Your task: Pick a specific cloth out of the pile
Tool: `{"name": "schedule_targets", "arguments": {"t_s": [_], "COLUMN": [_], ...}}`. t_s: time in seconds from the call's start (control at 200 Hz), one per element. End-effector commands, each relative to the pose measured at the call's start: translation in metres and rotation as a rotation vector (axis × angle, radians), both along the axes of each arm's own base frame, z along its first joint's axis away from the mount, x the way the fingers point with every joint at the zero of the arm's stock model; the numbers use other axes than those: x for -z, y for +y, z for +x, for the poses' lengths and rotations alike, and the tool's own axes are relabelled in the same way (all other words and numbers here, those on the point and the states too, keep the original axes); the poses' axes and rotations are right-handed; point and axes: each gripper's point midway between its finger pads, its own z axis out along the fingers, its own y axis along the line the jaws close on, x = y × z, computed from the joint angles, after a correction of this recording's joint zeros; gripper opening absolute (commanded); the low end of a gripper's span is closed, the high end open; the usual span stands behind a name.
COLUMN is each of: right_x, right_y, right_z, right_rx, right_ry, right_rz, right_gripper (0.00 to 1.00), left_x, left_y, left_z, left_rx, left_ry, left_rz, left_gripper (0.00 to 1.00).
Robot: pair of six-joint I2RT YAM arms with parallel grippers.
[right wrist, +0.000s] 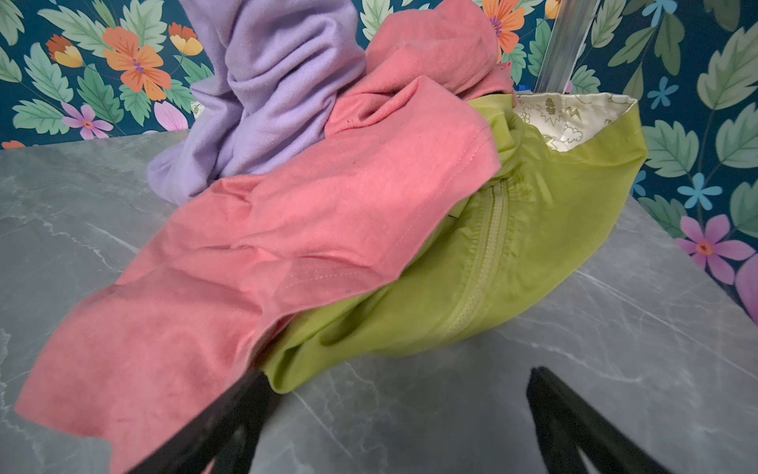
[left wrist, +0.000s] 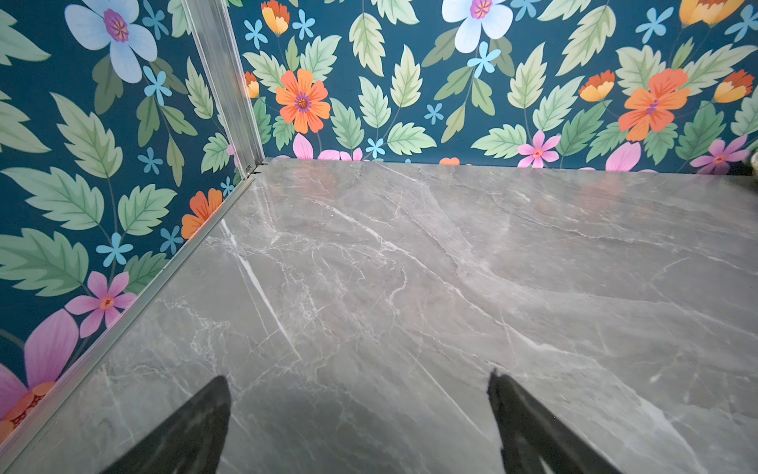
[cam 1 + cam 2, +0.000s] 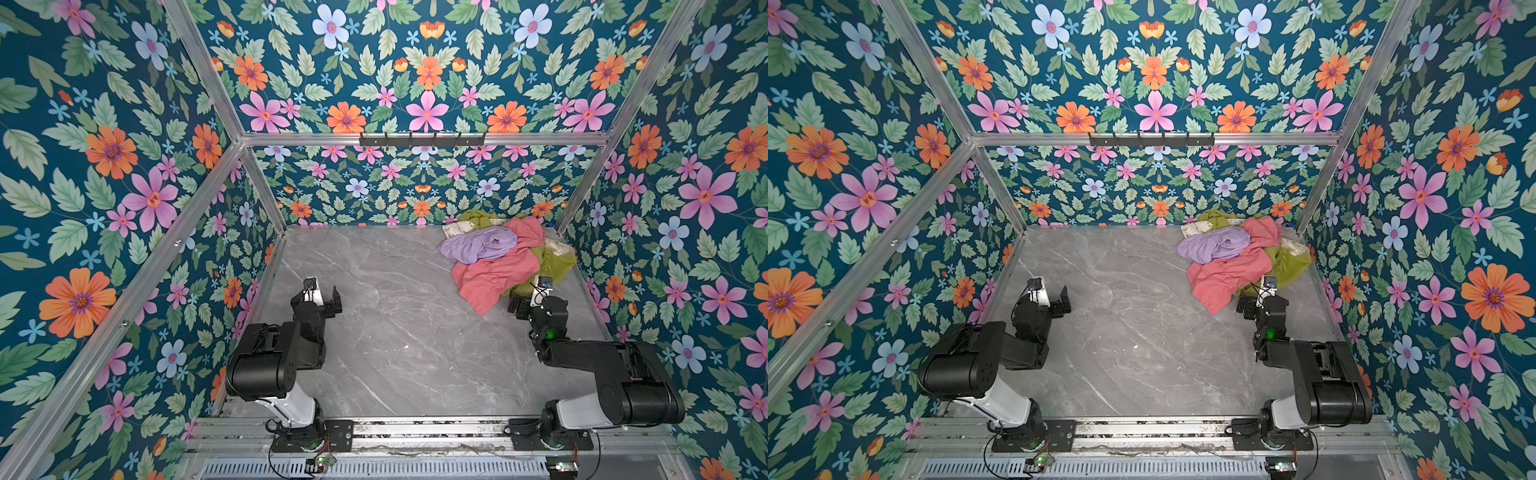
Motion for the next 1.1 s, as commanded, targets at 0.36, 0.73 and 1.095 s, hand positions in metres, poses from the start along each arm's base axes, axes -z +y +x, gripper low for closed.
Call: {"name": "schedule_targets", "arguments": {"t_s": [0.36,0.73,1.095], "right_x": [-0.017,-0.050,-0.098], "right_y": [-0.001,0.001,0.002], "right_z": [-0.009,-0.021,-0.030], "right_rx": [0.056,0.104,0.186], "right_ry": [-0.061,0.006,-0.014], "right_rz": [-0.058,0.038,0.269], "right_gripper": [0.99,0.99,0.99], "left_x": [-0.008,-0.035,-0.060], "left_y": [0.000,0.025,0.049], "left_z": [0.001,-0.014,-0.010], "left_rx": [0.001,-0.185,-0.352], "left_ry": [-0.033,-0.075,0.013], "left_rz": [0.001,-0.007,-0.059], "left_gripper": [1.00,1.00,1.00]}}
